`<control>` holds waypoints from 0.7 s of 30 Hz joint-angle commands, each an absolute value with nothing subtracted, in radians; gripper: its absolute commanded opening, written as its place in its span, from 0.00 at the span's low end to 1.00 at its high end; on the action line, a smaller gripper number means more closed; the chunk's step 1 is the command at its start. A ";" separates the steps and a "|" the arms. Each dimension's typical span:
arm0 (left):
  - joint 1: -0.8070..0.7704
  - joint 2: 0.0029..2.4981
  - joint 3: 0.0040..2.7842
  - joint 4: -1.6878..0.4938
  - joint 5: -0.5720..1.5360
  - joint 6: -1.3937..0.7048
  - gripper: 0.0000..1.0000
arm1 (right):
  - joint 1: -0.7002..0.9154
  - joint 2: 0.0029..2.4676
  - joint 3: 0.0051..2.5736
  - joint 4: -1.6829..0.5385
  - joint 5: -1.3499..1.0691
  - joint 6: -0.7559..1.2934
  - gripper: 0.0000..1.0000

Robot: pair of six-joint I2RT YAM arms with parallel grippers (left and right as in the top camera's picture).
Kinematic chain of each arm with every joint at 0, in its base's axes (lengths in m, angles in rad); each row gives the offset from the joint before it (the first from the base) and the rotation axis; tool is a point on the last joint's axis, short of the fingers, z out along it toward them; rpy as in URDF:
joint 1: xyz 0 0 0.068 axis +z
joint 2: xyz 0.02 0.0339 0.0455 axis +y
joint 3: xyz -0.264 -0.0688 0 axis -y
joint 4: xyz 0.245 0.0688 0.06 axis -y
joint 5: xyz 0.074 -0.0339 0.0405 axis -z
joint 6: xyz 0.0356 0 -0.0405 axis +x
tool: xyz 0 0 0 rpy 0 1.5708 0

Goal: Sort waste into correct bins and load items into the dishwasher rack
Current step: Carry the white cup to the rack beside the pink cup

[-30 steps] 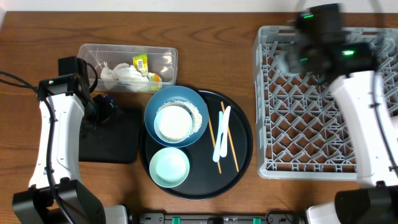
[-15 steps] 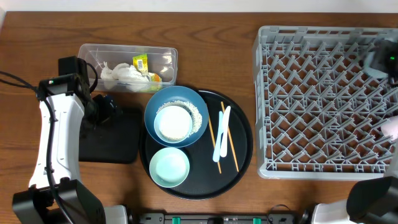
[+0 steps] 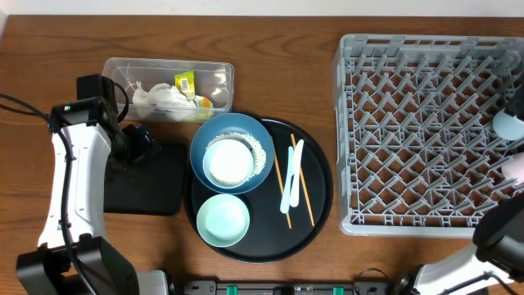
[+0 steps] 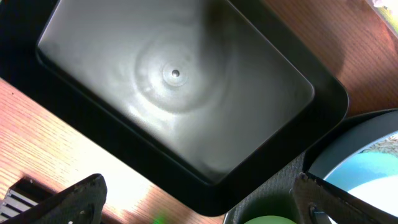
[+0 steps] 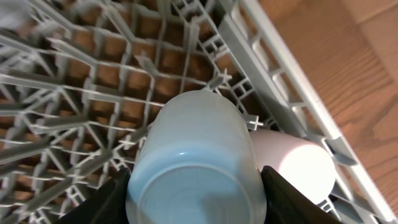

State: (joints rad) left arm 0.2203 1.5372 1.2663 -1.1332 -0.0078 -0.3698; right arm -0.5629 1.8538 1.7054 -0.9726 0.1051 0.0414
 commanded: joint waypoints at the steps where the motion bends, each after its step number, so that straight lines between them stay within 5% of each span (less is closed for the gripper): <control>1: 0.223 1.525 1.260 -1.136 -0.023 -0.380 0.97 | -0.581 1.884 1.718 -0.978 0.098 0.051 0.20; 21: 0.223 1.524 1.260 -1.136 -0.023 -0.380 0.97 | -0.584 1.929 1.713 -1.033 0.108 0.052 0.16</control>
State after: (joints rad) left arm 0.2203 1.5372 1.2663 -1.1328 -0.0078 -0.3702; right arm -0.5716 1.9022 1.7058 -1.0286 0.1047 0.0414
